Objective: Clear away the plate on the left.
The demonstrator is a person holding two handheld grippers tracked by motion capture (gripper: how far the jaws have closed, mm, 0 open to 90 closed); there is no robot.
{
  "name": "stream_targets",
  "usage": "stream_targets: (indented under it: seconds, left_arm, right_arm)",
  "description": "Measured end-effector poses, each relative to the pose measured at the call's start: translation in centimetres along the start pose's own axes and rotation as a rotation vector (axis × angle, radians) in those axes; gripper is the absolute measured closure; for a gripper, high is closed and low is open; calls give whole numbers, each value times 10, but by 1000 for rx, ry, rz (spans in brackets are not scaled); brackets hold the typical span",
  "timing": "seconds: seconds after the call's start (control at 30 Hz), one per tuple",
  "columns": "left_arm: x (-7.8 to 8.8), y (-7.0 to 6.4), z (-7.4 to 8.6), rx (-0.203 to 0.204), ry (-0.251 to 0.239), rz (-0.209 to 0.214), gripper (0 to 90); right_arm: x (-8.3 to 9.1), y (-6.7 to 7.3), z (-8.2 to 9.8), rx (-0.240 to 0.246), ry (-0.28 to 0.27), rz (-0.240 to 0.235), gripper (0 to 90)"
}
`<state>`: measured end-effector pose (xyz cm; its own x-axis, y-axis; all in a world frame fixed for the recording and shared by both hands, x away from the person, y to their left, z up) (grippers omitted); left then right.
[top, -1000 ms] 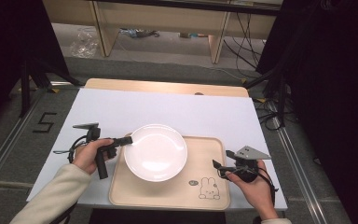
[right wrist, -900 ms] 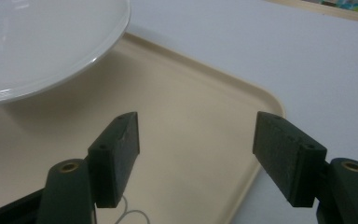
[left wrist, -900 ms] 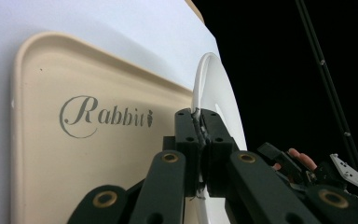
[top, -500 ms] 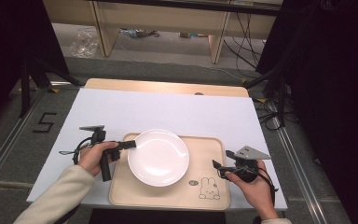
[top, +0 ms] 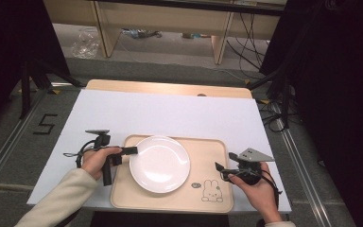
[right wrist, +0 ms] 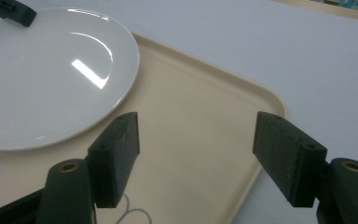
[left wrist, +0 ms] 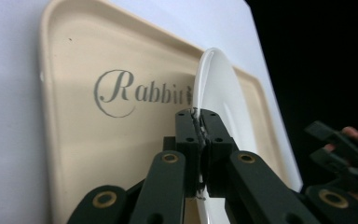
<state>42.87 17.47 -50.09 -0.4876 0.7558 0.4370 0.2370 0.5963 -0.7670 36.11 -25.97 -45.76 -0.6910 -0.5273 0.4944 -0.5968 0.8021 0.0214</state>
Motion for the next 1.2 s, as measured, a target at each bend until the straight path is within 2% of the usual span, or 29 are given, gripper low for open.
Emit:
stream_targets:
  seconds: [0.03, 0.1, 0.17, 0.2, 0.33, 0.4, 0.43, 0.5, 0.57, 0.63, 0.73, 0.8, 0.87, 1.03, 1.1, 1.13, 1.2]
  left_arm:
    - [-1, 0, 1, -7, -8, -16, 859]
    - [-1, 1, 0, -33, 13, -14, 853]
    - [-2, 0, 1, -87, 33, -61, 837]
    - [-3, 0, 2, -101, 38, -73, 828]
    - [-3, 2, 4, -139, 54, -93, 811]
    - [-4, 2, 5, -189, 66, -108, 799]
    - [-3, 1, 5, -229, 57, -145, 793]
    - [-3, -2, 4, -251, 30, -154, 758]
    - [0, -5, 2, -283, 2, -146, 694]
    - [5, -10, -1, -325, -67, -121, 647]
    - [14, -17, -6, -428, -150, -74, 569]
    - [20, -20, -9, -476, -199, -76, 507]
    - [23, -22, -11, -506, -235, -71, 444]
    - [30, -25, -11, -538, -291, -102, 312]
    - [32, -25, -10, -536, -301, -88, 282]
    - [34, -25, -10, -522, -308, -88, 276]
    - [37, -24, -9, -521, -304, -86, 265]
  right_arm:
    - [0, 0, 0, 1, 0, 0, 323]
    - [0, 0, 0, 0, -5, 3, 323]
    - [0, 1, 0, -8, 3, -2, 323]
    - [0, 0, 0, -2, -2, 1, 323]
    - [0, 1, 0, 6, -2, -2, 323]
    - [0, 1, 1, 17, -4, 1, 323]
    - [0, 1, 1, 14, -3, -1, 322]
    - [1, 0, 1, 18, -6, 2, 322]
    - [1, 1, 1, 18, -5, 2, 322]
    - [1, 1, 1, 20, -1, -2, 322]
    - [1, 1, 1, 18, 0, -2, 322]
    - [2, 1, 1, 13, 3, -3, 322]
    - [2, 1, 1, 10, 2, -4, 322]
    - [2, 1, 2, 10, 3, -4, 322]
    - [2, 1, 2, 6, 8, -6, 322]
    - [2, 0, 2, 13, 4, -1, 322]
    - [2, 0, 2, 13, 5, -2, 322]
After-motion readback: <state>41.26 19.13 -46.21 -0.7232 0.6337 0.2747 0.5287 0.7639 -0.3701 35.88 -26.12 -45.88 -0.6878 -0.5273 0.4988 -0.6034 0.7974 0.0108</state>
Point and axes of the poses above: each handheld gripper's, and its own axes: x roughly backward along the jaws, z roughly out of its underside, y roughly to its left, the point moved 2 cm from there along -x, roughly forward along the jaws, and after that the axes turned 4 degrees about -y, right-handed, at the moved point
